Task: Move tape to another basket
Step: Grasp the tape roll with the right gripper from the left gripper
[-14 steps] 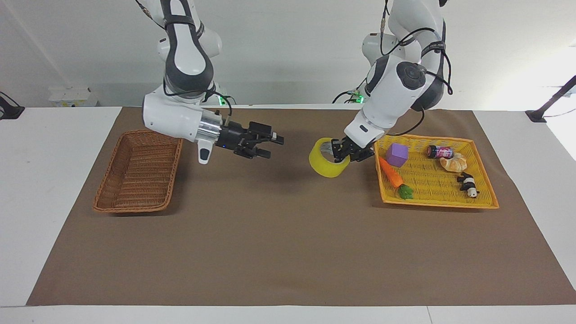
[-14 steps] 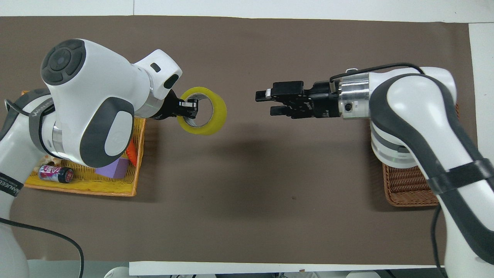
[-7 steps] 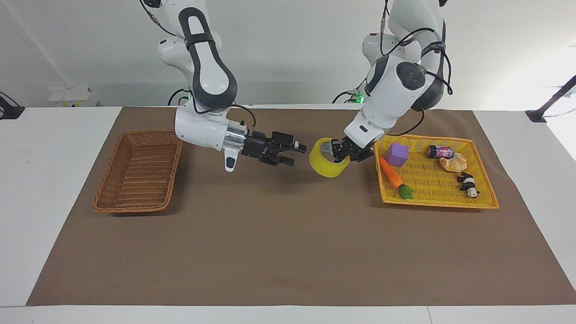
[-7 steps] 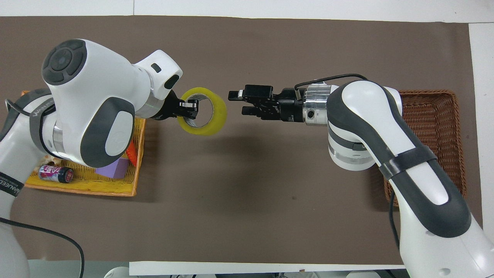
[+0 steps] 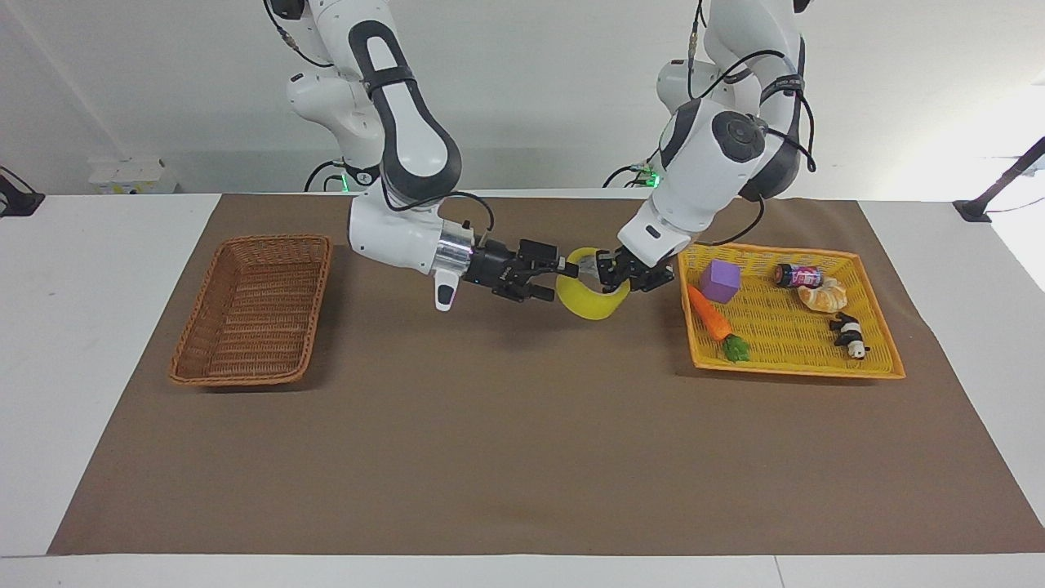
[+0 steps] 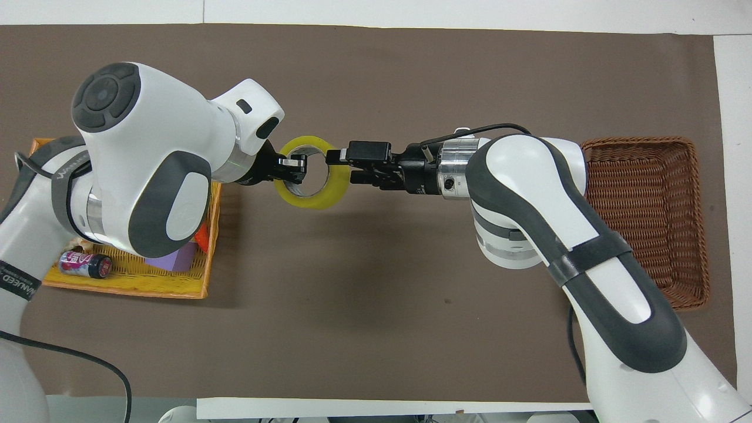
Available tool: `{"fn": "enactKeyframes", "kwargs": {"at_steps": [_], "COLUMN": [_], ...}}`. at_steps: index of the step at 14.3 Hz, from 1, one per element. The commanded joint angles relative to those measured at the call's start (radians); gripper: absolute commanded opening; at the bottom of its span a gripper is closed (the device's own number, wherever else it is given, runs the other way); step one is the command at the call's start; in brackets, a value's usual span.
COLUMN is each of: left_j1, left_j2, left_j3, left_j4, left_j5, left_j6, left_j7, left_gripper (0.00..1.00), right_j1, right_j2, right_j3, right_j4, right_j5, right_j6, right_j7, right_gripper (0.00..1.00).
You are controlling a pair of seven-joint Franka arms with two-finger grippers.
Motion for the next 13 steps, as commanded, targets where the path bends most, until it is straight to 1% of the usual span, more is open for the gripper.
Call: {"fn": "enactKeyframes", "kwargs": {"at_steps": [1,4,6,7,8,10,11,12,13], "left_j1": [-0.016,-0.016,-0.016,-0.016,-0.016,-0.016,-0.016,-0.016,-0.016], "left_j2": [0.002,0.002,0.004,0.002,0.002,0.002,0.002,0.001,0.001], "left_j3": [0.015,0.015,0.015,0.015,0.015,0.015,0.015,0.015,0.015], "left_j4": [0.021,0.024,0.024,0.023,0.021,0.02,0.02,0.021,0.021], "left_j5": [-0.018,-0.018,-0.018,-0.018,-0.018,-0.018,-0.018,-0.018,-0.018], "left_j6": [-0.023,-0.024,-0.024,-0.026,-0.027,-0.03,-0.039,-0.042,-0.044], "left_j7": [0.008,0.008,0.008,0.008,0.008,0.008,0.008,0.008,0.008], "left_gripper": [0.0,0.0,0.0,0.0,0.0,0.0,0.0,0.0,0.0], "right_j1": [0.003,0.003,0.003,0.003,0.003,0.002,0.002,0.002,0.002], "right_j2": [0.003,0.003,0.003,0.002,0.003,0.003,0.003,0.003,0.003], "right_j3": [-0.003,-0.002,-0.002,-0.003,-0.002,-0.002,-0.002,-0.002,-0.002], "right_j4": [0.007,0.005,0.005,0.005,0.007,0.007,0.005,0.005,0.007], "right_j5": [-0.008,-0.01,-0.01,-0.019,-0.043,-0.057,-0.057,-0.057,-0.057], "right_j6": [0.009,0.009,0.008,0.008,0.006,-0.004,-0.004,0.0,0.002], "right_j7": [-0.043,-0.078,-0.076,-0.079,-0.081,-0.084,-0.083,-0.083,-0.083], "right_gripper": [0.94,0.83,0.71,0.63,0.52,0.21,0.09,0.02,0.01]}}
